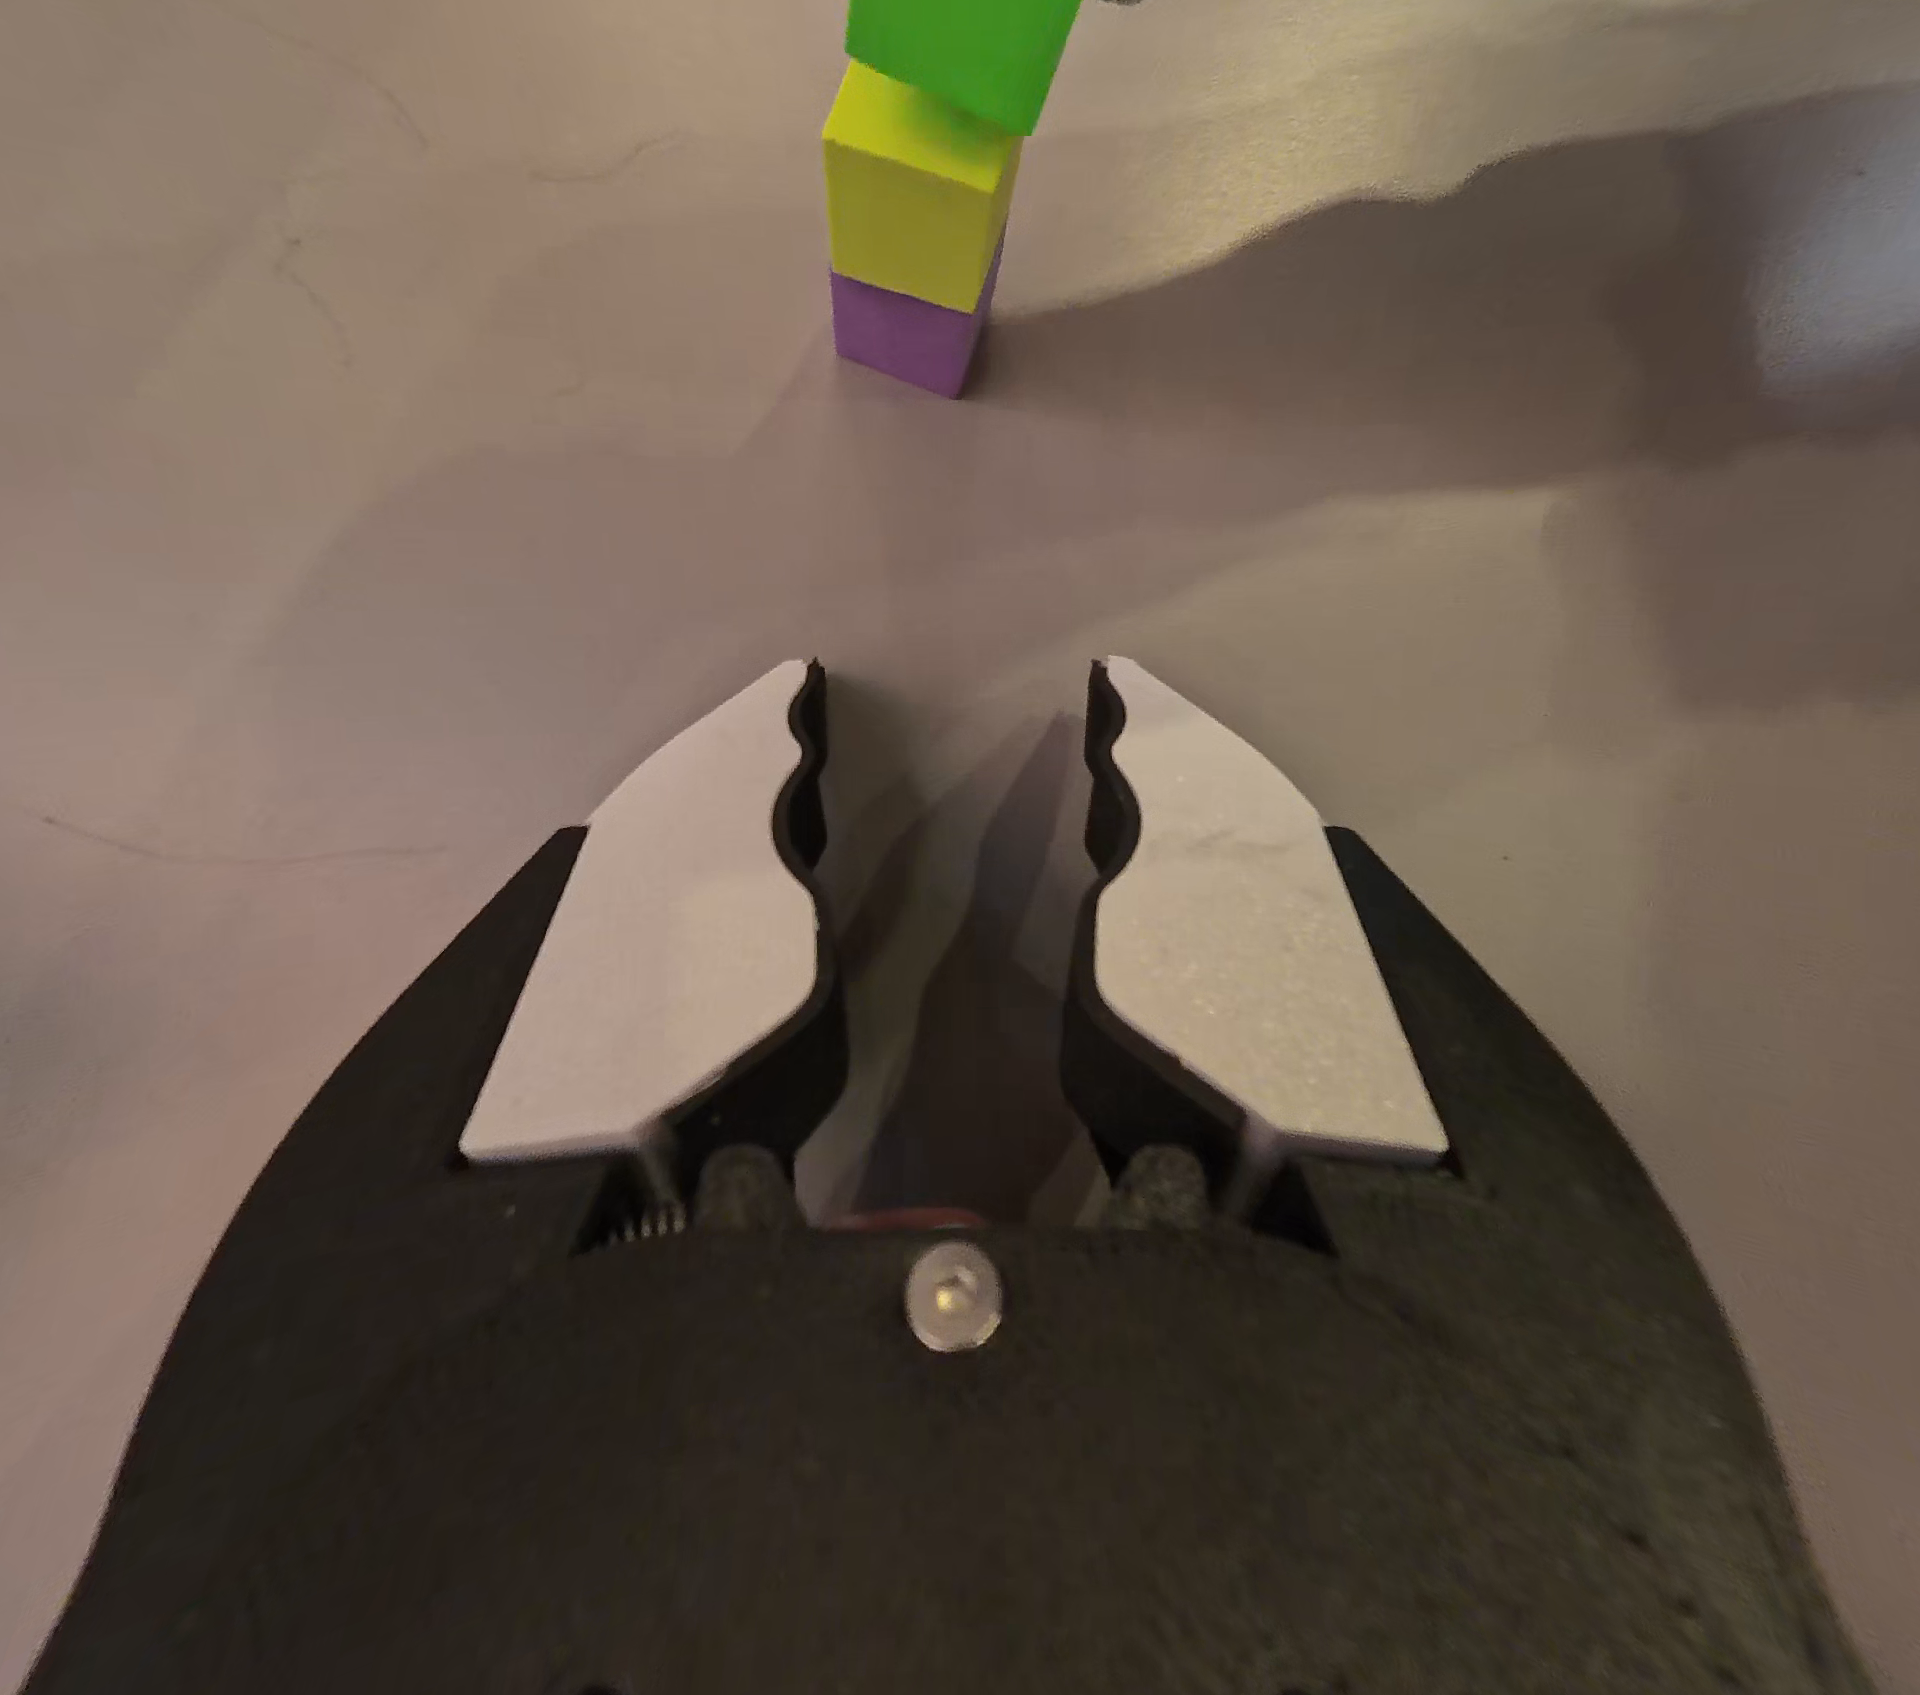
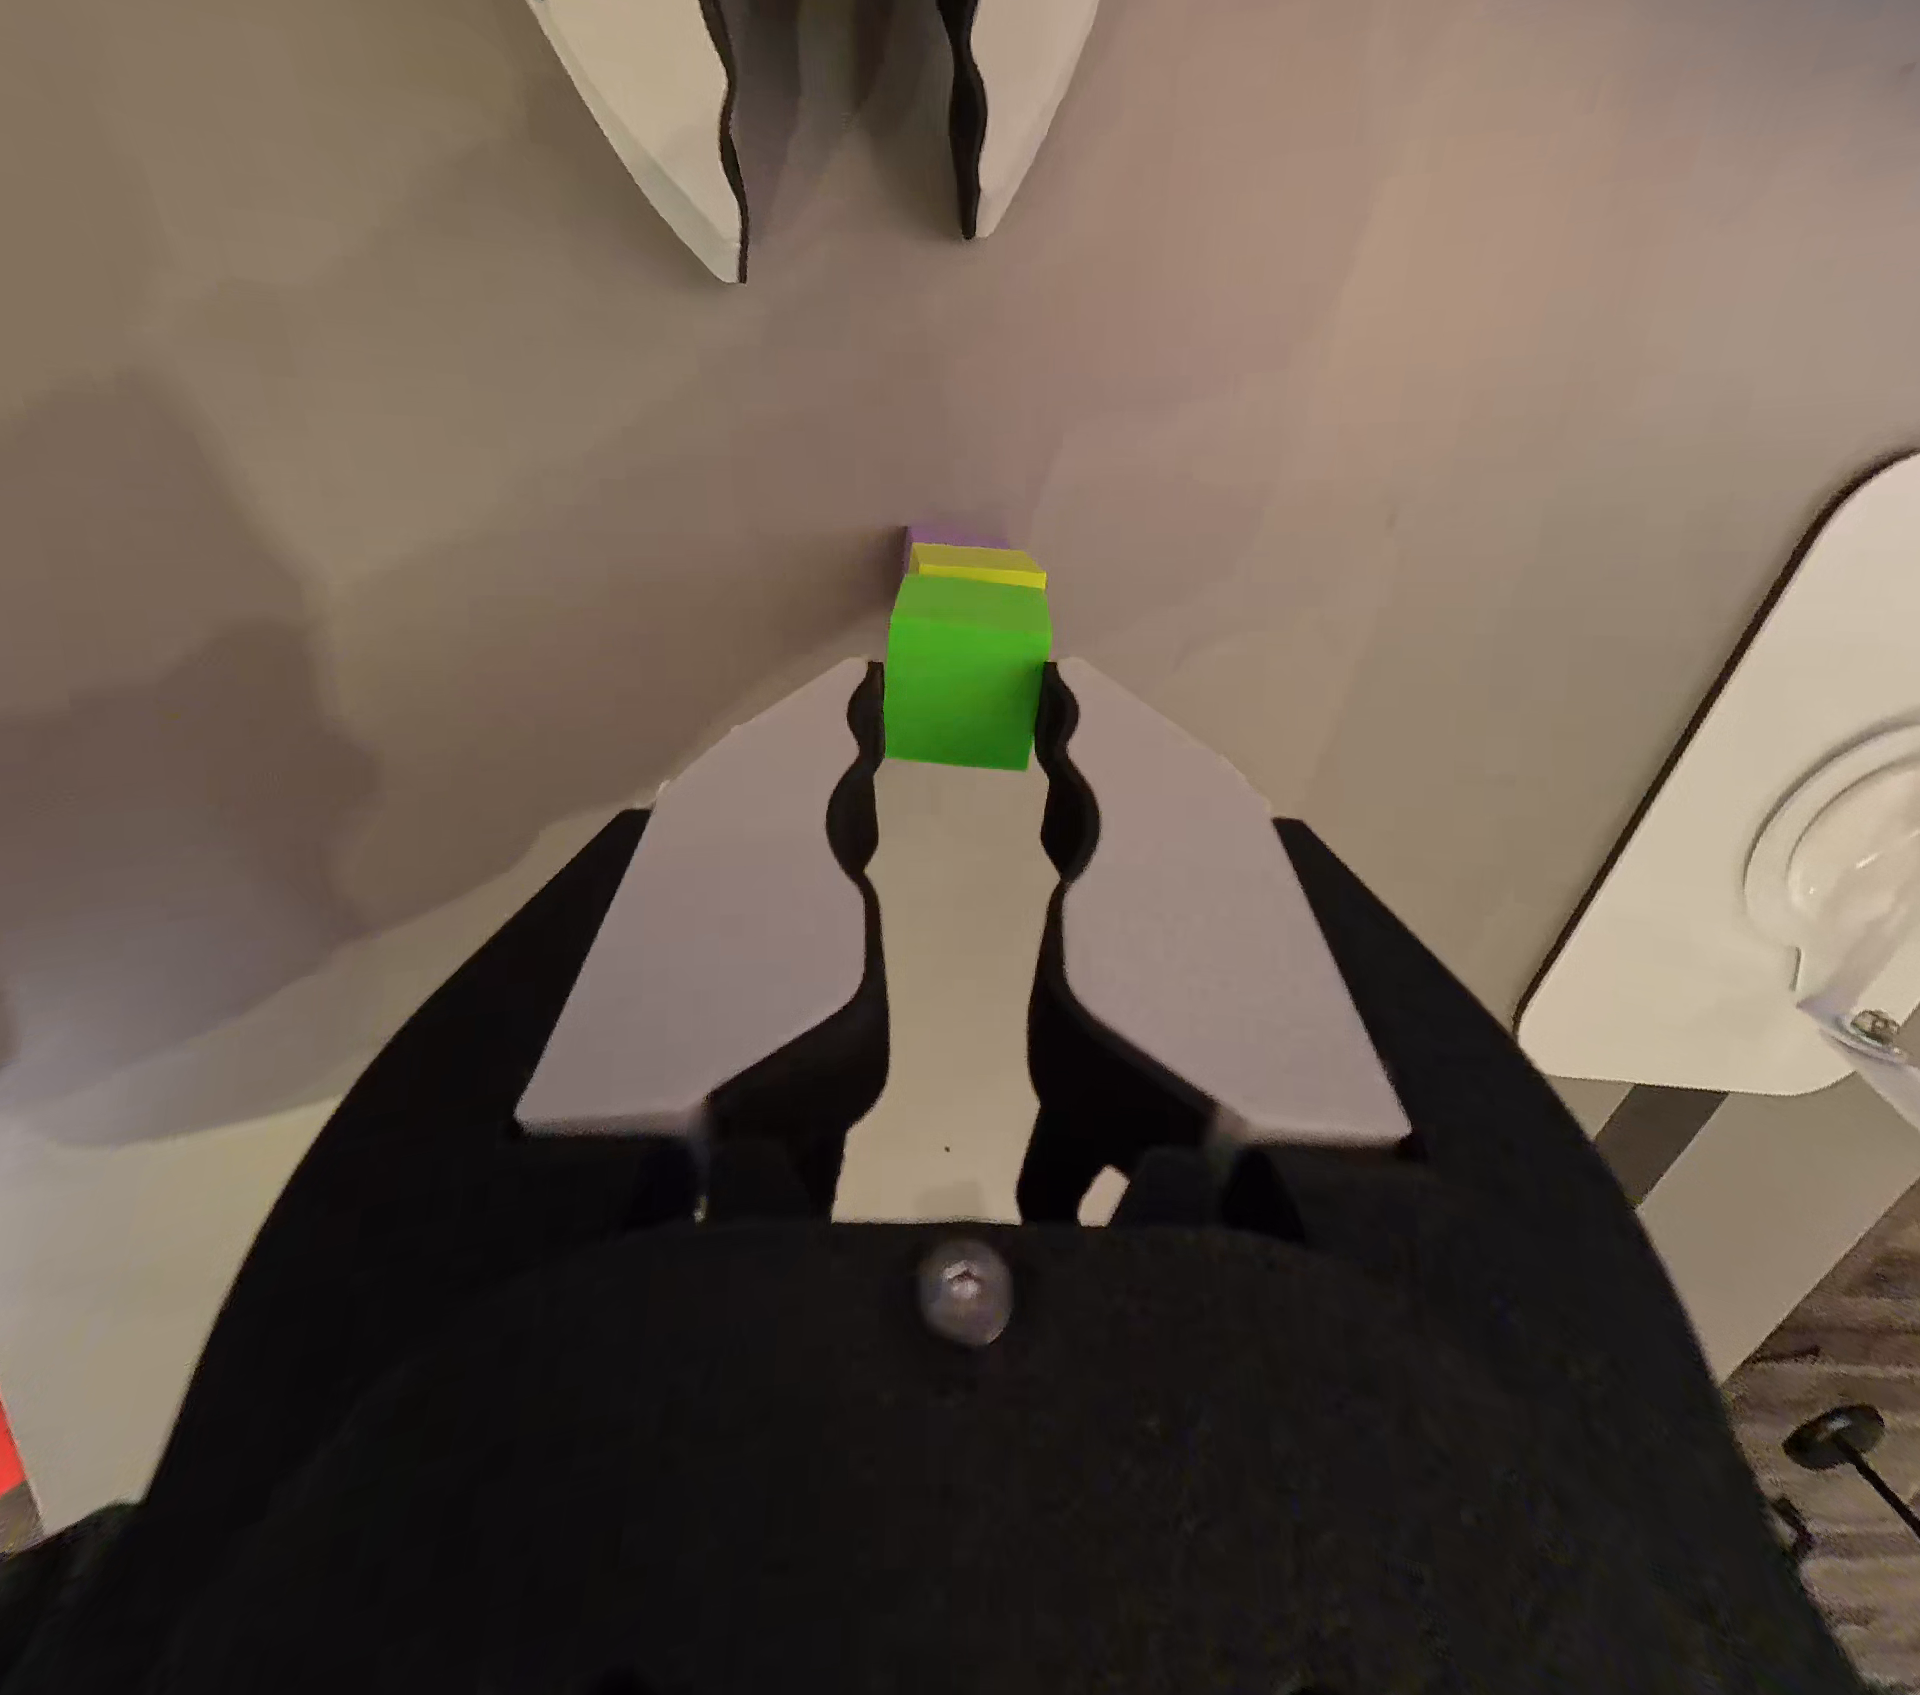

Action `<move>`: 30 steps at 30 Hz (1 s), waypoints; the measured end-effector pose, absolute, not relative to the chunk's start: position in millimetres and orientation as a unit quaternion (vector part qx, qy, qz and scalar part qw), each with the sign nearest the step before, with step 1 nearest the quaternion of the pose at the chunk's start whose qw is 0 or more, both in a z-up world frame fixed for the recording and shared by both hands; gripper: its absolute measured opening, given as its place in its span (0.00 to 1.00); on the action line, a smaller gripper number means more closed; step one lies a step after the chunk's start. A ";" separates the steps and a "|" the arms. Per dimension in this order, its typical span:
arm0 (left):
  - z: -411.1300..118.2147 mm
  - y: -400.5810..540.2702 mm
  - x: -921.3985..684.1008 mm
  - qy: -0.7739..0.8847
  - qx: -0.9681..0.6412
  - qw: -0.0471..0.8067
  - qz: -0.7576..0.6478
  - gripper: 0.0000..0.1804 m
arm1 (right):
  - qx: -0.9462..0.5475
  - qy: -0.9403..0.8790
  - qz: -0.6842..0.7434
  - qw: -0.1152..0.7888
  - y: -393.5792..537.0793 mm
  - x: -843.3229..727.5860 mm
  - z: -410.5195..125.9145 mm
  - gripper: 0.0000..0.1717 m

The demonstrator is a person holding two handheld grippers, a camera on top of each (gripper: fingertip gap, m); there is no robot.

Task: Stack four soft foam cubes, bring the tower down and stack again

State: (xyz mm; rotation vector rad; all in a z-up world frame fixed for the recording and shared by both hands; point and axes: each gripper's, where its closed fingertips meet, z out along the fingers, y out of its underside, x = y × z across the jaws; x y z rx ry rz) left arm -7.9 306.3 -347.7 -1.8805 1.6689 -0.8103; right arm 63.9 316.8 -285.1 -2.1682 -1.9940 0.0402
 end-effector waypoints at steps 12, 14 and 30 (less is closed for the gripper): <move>-347.6 306.5 -7.9 0.612 -0.690 0.248 -0.297 0.26 | -0.720 -0.690 0.017 0.071 318.3 63.6 -288.2 0.16; -347.5 306.5 -7.9 0.612 -0.690 0.248 -0.298 0.26 | -0.721 -0.690 0.016 0.064 318.8 64.8 -289.8 0.16; -347.3 306.2 -7.7 0.613 -0.689 0.247 -0.298 0.26 | -0.727 -0.685 0.020 0.043 318.5 65.2 -293.6 0.16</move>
